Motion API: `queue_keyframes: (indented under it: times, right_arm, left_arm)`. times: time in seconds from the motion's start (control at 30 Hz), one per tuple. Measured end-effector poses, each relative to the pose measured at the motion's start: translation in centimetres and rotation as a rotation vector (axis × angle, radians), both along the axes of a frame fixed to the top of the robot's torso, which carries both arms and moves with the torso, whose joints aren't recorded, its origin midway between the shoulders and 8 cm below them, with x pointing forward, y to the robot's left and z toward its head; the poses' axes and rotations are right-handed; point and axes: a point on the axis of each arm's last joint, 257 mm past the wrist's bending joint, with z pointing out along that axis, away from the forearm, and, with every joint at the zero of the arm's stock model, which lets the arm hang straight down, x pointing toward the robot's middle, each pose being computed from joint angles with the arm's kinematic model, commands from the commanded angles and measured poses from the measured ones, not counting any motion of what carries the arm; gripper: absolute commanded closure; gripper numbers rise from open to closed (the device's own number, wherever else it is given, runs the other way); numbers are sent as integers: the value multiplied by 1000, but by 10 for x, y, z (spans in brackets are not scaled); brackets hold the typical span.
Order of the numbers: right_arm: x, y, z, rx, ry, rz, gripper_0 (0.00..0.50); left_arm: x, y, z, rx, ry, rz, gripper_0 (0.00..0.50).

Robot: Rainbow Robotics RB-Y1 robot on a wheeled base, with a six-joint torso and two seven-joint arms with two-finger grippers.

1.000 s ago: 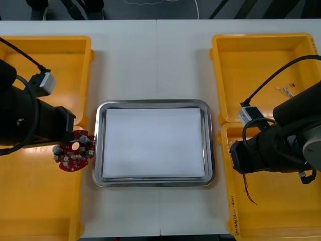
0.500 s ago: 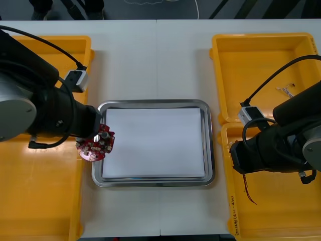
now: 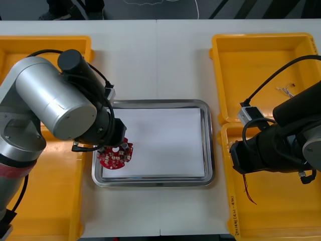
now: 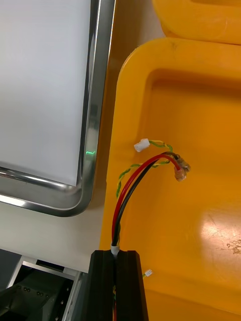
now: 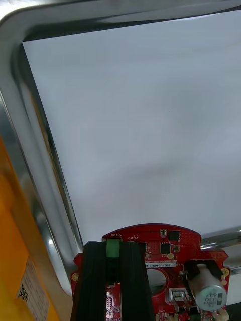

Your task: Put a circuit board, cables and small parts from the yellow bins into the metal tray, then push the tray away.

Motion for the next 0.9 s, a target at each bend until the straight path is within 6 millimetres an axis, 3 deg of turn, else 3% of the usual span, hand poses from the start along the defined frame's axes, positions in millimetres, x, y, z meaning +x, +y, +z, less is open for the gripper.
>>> queue_keyframes:
  times: [0.27, 0.67, 0.9]
  right_arm:
    - [0, 0, 0, 0, 0, 0, 500]
    - [0, 0, 0, 0, 0, 0, 500]
    - [1, -1, 0, -2, -3, -3, 500]
  left_arm:
    - [-1, 4, -17, 39, 33, 12, 500]
    - [7, -10, -41, 49, 19, -9, 500]
    - [16, -16, -44, 44, -15, -1, 500]
